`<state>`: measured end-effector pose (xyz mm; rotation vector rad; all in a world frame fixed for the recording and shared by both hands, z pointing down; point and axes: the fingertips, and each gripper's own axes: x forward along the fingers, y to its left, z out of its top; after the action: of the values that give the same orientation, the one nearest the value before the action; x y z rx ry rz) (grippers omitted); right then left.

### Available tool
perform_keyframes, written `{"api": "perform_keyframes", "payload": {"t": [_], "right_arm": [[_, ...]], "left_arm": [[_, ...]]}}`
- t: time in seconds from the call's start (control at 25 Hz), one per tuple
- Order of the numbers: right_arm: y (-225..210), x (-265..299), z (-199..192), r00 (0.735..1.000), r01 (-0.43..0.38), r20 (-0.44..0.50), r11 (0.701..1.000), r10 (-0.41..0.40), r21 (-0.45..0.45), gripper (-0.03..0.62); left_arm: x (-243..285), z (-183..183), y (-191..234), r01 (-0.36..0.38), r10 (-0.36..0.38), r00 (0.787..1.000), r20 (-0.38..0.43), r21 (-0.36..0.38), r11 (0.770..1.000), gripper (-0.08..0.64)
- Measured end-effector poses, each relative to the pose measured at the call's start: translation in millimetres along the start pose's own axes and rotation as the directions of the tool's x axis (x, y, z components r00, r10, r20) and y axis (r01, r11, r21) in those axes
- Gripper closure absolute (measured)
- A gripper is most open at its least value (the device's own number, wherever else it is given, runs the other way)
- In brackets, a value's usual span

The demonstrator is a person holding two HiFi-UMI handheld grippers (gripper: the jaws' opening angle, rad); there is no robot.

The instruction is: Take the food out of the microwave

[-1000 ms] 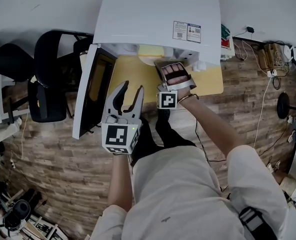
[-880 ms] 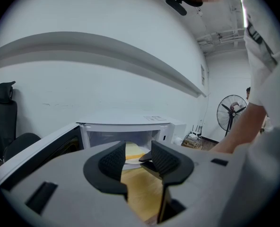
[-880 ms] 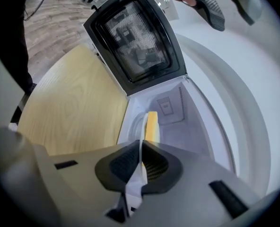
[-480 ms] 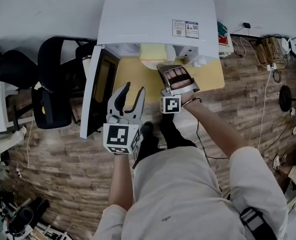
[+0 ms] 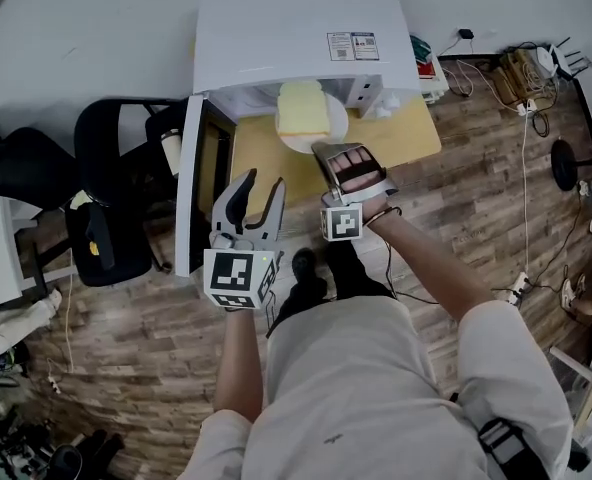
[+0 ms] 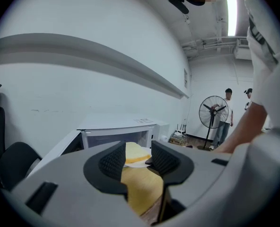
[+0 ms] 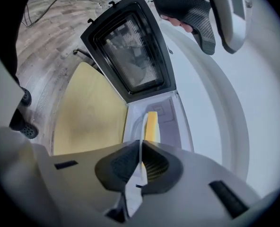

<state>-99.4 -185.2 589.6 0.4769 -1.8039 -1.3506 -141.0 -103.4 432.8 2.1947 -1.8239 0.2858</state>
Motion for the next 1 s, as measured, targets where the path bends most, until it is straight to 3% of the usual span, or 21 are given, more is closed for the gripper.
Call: {"api": "perform_keyframes", "payload": {"t": [1.0], "right_arm": [[-73.6, -150.1, 8.2, 0.985, 0.117, -0.134, 0.989, -0.104, 0.087, 0.581]], "left_arm": [[-64.0, -1.1, -59.1, 0.183, -0.186, 0.981, 0.050, 0.058, 0.981, 0.408]]}}
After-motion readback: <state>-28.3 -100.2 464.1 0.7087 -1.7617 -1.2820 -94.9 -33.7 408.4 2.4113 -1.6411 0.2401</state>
